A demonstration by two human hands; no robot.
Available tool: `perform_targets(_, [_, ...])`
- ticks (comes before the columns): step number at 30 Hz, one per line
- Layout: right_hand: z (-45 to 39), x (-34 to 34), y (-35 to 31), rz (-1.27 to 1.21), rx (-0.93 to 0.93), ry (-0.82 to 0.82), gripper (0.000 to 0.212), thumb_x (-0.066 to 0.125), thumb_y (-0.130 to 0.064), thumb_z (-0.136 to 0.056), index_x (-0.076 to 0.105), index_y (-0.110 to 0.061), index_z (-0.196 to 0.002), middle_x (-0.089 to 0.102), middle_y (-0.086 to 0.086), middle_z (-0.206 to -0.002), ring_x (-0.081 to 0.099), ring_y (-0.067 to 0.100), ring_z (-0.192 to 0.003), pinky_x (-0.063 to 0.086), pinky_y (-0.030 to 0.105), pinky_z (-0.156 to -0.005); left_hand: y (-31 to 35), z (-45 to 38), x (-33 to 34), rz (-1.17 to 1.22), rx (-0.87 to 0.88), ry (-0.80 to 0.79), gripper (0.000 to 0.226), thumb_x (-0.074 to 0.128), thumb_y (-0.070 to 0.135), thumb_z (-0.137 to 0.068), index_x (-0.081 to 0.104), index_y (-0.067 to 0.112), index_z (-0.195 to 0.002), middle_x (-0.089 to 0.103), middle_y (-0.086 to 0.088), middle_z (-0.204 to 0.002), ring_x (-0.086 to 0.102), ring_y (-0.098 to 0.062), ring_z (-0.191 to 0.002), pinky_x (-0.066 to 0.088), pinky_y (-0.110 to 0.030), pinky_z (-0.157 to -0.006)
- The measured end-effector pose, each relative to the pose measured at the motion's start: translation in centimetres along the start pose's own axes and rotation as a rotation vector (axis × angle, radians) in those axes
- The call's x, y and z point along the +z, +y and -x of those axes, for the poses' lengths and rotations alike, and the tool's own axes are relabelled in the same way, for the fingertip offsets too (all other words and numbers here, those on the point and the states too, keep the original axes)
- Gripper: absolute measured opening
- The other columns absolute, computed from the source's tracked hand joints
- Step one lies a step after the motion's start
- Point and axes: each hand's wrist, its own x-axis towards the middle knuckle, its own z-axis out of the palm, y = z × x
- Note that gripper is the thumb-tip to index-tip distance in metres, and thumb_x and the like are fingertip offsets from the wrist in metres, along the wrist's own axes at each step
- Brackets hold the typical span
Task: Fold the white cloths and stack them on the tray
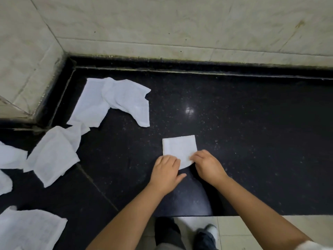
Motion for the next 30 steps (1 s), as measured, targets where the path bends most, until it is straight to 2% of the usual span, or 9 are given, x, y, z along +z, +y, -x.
perform_targets(3, [0.8,-2.2,0.7,-0.019,-0.006,0.038,0.023,0.054,0.001,-0.059,0.072,-0.008,-0.072,0.070,0.002,-0.065,0.061,0.022,-0.054,0.054,0.022,-0.050,1.0,-1.2,0.0,-0.086,0.054,0.024,0.024,0.082,0.026,-0.052,0.066,0.019,-0.069,0.062,0.004,-0.065,0.062,-0.017,-0.061,0.029,-0.027,-0.071])
perform_targets(7, [4.7,-6.7,4.1,-0.017,0.015,0.037,0.024,0.067,0.007,-0.057,0.070,-0.008,-0.076,0.069,0.004,-0.065,0.059,0.025,-0.056,0.055,0.033,-0.049,4.4,-4.1,-0.9,-0.085,0.238,0.213,0.010,0.052,0.010,-0.071,0.060,0.016,-0.068,0.056,0.001,-0.060,0.053,-0.019,-0.055,0.028,-0.027,-0.064])
perform_targets(10, [9.7,-11.7,8.0,0.020,0.095,0.000,0.024,0.062,0.005,-0.063,0.070,-0.007,-0.082,0.067,0.007,-0.068,0.060,0.028,-0.061,0.055,0.032,-0.055,9.6,-7.4,-1.7,-0.044,0.422,0.336,0.006,0.048,0.011,-0.078,0.052,0.014,-0.081,0.056,-0.001,-0.066,0.045,-0.019,-0.062,0.029,-0.027,-0.063])
perform_targets(14, [18.5,-18.6,14.1,-0.025,0.303,0.020,0.027,0.047,-0.006,-0.088,0.063,-0.008,-0.110,0.066,0.010,-0.098,0.053,0.027,-0.095,0.043,0.033,-0.084,20.7,-12.8,-2.6,-0.126,0.660,0.320,0.017,0.044,0.011,-0.071,0.045,0.013,-0.088,0.056,0.000,-0.066,0.045,-0.018,-0.060,0.030,-0.026,-0.056])
perform_targets(18, [28.4,-24.0,21.0,0.001,0.447,0.055,0.025,0.046,-0.014,-0.091,0.063,-0.009,-0.109,0.065,0.008,-0.099,0.051,0.023,-0.095,0.040,0.028,-0.082,33.9,-17.0,-3.6,-0.236,0.860,0.321,0.023,0.039,0.012,-0.064,0.048,0.012,-0.085,0.054,0.001,-0.061,0.049,-0.018,-0.050,0.030,-0.024,-0.043])
perform_targets(25, [43.2,-32.4,30.8,0.065,0.675,0.216,0.024,0.042,-0.008,-0.091,0.064,-0.005,-0.100,0.065,0.012,-0.091,0.050,0.027,-0.093,0.039,0.033,-0.082,54.6,-22.3,-5.9,-0.230,1.033,0.282,0.046,0.074,0.003,-0.045,0.047,0.013,-0.081,0.053,-0.001,-0.063,0.050,-0.020,-0.049,0.032,-0.024,-0.037])
perform_targets(27, [46.3,-35.1,33.6,0.071,0.713,0.258,0.024,0.042,-0.007,-0.090,0.066,-0.002,-0.096,0.067,0.014,-0.089,0.054,0.029,-0.092,0.041,0.036,-0.085,59.6,-24.1,-6.8,-0.141,1.053,0.266,0.036,0.076,0.007,-0.054,0.055,0.012,-0.083,0.055,-0.003,-0.064,0.052,-0.022,-0.050,0.033,-0.023,-0.036])
perform_targets(29, [49.0,-38.0,36.5,0.060,0.752,0.303,0.024,0.045,-0.007,-0.091,0.067,-0.001,-0.095,0.070,0.013,-0.093,0.059,0.028,-0.093,0.042,0.032,-0.081,64.3,-26.3,-7.7,-0.040,1.060,0.221,0.016,0.058,0.018,-0.074,0.062,0.010,-0.087,0.059,-0.005,-0.068,0.058,-0.025,-0.052,0.038,-0.023,-0.036])
perform_targets(30, [49.9,-39.2,37.7,0.053,0.763,0.329,0.023,0.046,-0.008,-0.091,0.068,-0.002,-0.097,0.071,0.012,-0.096,0.061,0.025,-0.092,0.041,0.029,-0.077,66.2,-27.1,-8.2,0.014,1.057,0.194,0.026,0.046,0.024,-0.079,0.064,0.010,-0.090,0.062,-0.007,-0.072,0.062,-0.027,-0.055,0.041,-0.024,-0.037])
